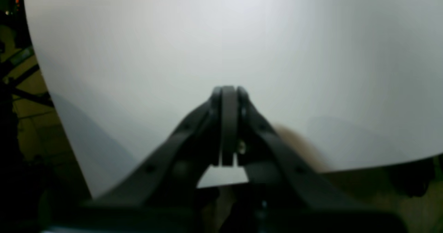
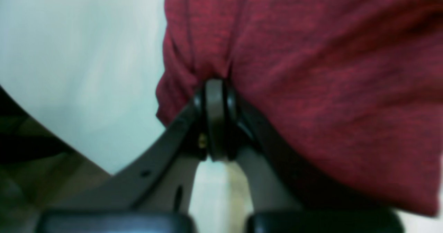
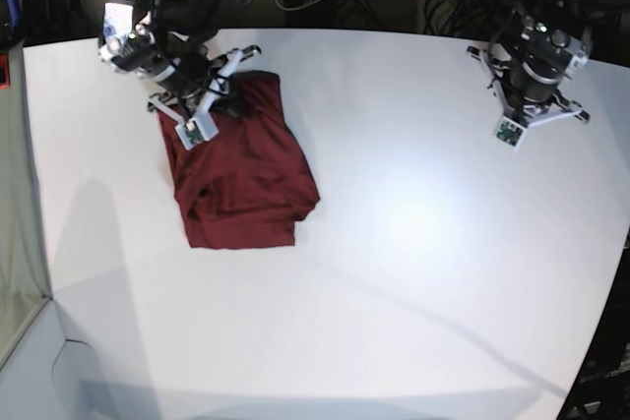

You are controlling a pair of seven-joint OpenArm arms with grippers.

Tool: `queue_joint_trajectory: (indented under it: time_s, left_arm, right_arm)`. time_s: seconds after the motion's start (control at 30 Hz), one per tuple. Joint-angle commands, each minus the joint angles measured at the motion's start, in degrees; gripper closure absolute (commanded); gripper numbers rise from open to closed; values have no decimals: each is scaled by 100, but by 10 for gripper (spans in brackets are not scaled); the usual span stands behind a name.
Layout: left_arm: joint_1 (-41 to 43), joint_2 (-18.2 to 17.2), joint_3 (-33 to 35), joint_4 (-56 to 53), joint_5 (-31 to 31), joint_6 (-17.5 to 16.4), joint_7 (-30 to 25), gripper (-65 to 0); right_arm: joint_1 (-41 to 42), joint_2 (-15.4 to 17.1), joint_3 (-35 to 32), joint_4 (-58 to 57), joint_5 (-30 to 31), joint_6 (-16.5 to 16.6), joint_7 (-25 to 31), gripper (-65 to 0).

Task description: Layout the t-shirt on the table in an organized manner, then fold the t-shirt properly

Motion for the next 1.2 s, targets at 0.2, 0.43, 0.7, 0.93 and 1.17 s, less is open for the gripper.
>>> queue_joint_trajectory:
  time_s: [0.2, 0.43, 0.7, 0.93, 1.17]
  left_arm:
    - [215, -53, -36, 281, -8, 34, -89, -2]
    - [690, 298, -45, 307, 36, -867, -81, -2]
    - [1472, 1046, 70, 281, 9, -867, -81, -2]
    - [2184, 1107, 588, 202, 44, -867, -89, -2]
    - [2017, 1142, 580, -1319, 53, -867, -722, -1]
  right_arm:
    - [-91, 125, 422, 1330, 144, 17, 100, 0]
    - [-522, 125, 1257, 1453, 144, 17, 47, 0]
    - [-1348, 125, 2057, 1462, 144, 17, 82, 0]
    - [-2043, 37, 3042, 1418, 144, 17, 82, 0]
    - [-2324, -7, 3385, 846, 117, 17, 232, 0]
